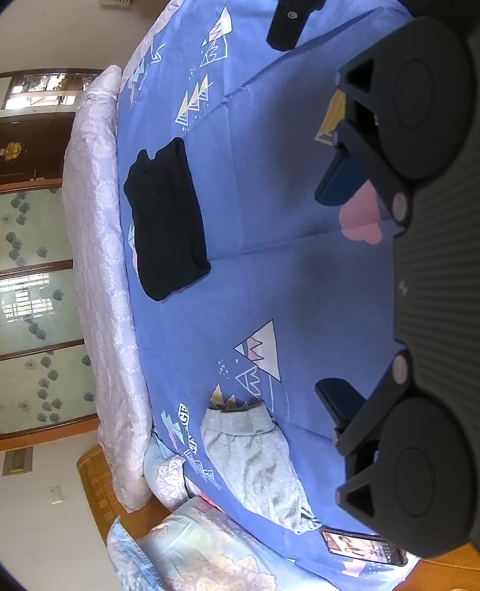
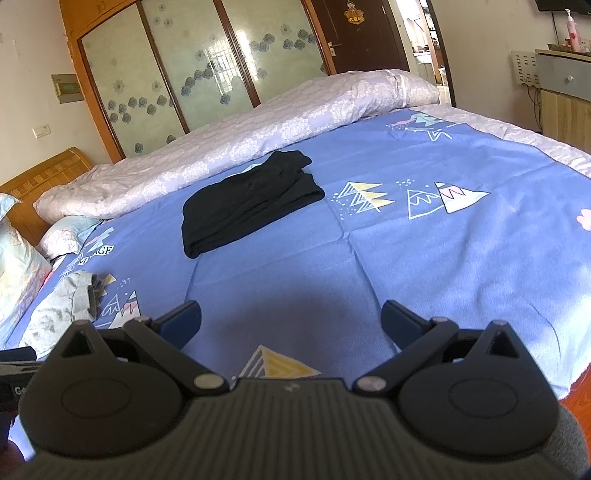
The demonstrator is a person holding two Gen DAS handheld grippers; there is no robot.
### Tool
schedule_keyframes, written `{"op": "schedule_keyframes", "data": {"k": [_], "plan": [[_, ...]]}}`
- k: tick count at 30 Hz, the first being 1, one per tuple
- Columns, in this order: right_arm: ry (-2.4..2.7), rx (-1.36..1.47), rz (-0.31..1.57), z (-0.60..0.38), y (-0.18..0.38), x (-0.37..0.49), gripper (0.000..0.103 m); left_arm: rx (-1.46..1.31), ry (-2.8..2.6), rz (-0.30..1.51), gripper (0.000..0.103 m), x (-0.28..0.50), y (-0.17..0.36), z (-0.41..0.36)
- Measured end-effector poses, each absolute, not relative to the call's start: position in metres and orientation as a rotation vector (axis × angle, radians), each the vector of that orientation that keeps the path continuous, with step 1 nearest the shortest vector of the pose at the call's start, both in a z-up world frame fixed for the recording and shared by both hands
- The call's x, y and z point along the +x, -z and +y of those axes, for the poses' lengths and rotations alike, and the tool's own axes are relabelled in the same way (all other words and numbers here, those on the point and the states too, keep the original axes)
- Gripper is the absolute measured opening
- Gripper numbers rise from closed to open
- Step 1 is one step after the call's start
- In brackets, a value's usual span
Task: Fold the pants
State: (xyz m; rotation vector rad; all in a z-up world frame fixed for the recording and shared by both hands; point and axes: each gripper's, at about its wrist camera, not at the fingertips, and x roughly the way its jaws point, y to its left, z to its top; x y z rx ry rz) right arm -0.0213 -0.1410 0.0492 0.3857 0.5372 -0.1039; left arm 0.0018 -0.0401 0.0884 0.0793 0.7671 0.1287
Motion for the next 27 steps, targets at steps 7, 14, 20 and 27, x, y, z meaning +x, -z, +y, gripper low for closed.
{"op": "schedule_keyframes", "data": {"k": [7, 14, 20, 27], "plan": [[0.104, 0.388, 0.54, -0.1412, -0.0482, -0.0215, 0.103, 0.053, -0.122, 0.777, 0.103, 0.0027, -0.0883, -0.0362], [0.103, 0.388, 0.542, -0.1406, -0.0474, -0.0217, 0.103, 0.069, -0.136, 0.794, 0.103, 0.003, -0.0854, -0.0385], [0.104, 0.393, 0.542, -0.1418, -0.0463, -0.0217, 0.103, 0.083, -0.155, 0.79, 0.103, 0.0021, -0.0856, -0.0399], [0.102, 0.396, 0.545, -0.1434, -0.0465, -0.0215, 0.103, 0.101, -0.172, 0.805, 0.103, 0.0046, -0.0823, -0.0409]]}}
